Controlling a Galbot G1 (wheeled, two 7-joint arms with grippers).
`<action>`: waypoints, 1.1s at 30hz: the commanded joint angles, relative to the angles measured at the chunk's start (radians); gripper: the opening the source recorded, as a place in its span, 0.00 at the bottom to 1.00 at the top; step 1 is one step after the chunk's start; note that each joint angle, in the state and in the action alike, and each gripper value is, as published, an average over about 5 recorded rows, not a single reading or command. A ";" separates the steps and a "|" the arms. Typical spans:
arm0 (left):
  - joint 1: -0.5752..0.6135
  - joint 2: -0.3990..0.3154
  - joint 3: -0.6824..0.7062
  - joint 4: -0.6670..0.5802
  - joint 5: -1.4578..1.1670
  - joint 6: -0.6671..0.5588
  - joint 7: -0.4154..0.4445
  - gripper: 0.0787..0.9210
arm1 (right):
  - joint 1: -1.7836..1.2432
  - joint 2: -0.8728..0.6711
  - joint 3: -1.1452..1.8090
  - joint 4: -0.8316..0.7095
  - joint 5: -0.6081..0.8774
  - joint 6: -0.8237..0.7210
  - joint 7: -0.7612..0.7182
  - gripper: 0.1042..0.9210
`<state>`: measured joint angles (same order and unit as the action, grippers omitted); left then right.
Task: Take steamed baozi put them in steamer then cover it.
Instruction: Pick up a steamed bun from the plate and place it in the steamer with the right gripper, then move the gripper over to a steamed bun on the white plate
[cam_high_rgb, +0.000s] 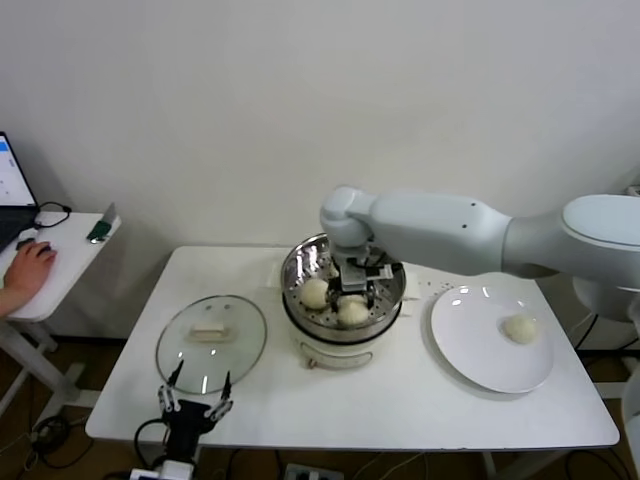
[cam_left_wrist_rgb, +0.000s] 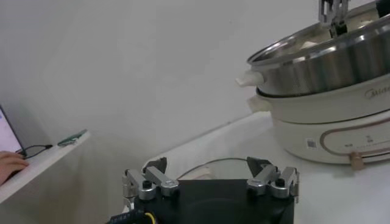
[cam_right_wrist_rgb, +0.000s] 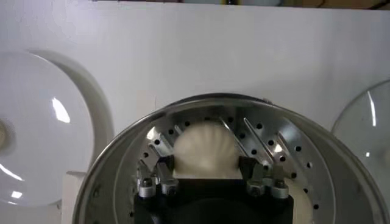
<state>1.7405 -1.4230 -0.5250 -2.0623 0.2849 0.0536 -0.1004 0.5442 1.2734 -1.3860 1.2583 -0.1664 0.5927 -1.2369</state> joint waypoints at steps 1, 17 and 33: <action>0.002 -0.002 0.000 0.002 0.000 -0.001 -0.001 0.88 | -0.020 0.014 0.003 0.001 -0.010 0.001 0.006 0.76; 0.000 -0.009 0.002 -0.003 0.012 -0.010 -0.001 0.88 | 0.090 -0.110 0.088 -0.034 0.035 -0.050 0.015 0.88; -0.006 -0.005 0.017 -0.019 0.017 -0.015 0.002 0.88 | 0.180 -0.593 -0.054 -0.071 0.451 -0.645 0.112 0.88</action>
<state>1.7372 -1.4283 -0.5118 -2.0757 0.2995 0.0359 -0.0990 0.7027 0.9608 -1.3939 1.2019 0.1080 0.2541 -1.1599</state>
